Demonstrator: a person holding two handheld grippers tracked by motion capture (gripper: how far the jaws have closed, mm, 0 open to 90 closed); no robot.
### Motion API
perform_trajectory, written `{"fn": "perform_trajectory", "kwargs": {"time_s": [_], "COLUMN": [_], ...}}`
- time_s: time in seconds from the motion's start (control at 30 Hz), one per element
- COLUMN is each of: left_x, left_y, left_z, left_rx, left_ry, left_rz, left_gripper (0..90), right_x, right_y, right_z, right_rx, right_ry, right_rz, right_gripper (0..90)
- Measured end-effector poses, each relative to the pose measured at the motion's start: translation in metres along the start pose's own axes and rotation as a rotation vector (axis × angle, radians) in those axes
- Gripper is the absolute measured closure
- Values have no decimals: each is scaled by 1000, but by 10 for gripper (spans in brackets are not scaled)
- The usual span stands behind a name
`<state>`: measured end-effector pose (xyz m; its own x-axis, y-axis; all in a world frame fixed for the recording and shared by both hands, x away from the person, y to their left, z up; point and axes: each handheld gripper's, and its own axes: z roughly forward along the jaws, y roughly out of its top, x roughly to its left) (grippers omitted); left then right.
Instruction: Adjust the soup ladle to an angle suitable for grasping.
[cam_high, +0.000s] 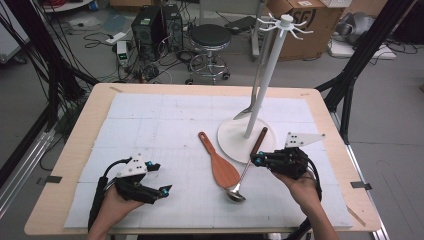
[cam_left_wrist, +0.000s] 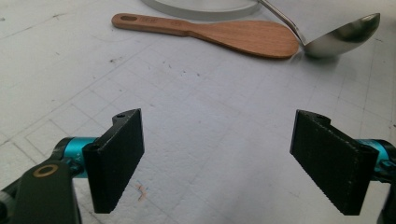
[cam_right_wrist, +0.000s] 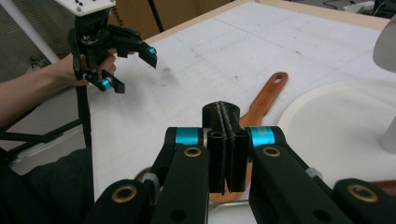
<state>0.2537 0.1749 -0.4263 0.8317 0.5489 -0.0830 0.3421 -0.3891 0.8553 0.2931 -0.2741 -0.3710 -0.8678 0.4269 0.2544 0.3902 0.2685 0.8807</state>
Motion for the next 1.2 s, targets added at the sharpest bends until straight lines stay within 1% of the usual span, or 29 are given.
{"fn": "perform_trajectory", "kwargs": {"time_s": [0.2,0.37,0.47,0.53,0.8,0.9,1.03,1.2], "left_x": [-1,0,0,-1,-1,-1,-1,-1], "left_y": [0,0,0,0,0,0,0,0], "left_z": [1,0,0,0,1,1,2,2], "left_rx": [3,0,0,1,2,5,8,6], "left_ry": [1,3,1,1,0,1,0,2], "left_rz": [-1,0,2,1,2,1,3,2], "left_gripper": [181,181,181,181,181,181,181,181], "right_x": [4,8,11,12,15,16,18,22], "right_y": [-14,-24,-30,-34,-50,-55,-64,-74], "right_z": [-1,0,1,1,0,1,3,8], "right_rx": [29,29,43,50,56,59,65,88], "right_ry": [-7,-6,-10,-8,-14,-15,-13,-5], "right_rz": [12,23,19,30,50,46,59,67], "right_gripper": [894,894,894,894,894,894,894,894]}}
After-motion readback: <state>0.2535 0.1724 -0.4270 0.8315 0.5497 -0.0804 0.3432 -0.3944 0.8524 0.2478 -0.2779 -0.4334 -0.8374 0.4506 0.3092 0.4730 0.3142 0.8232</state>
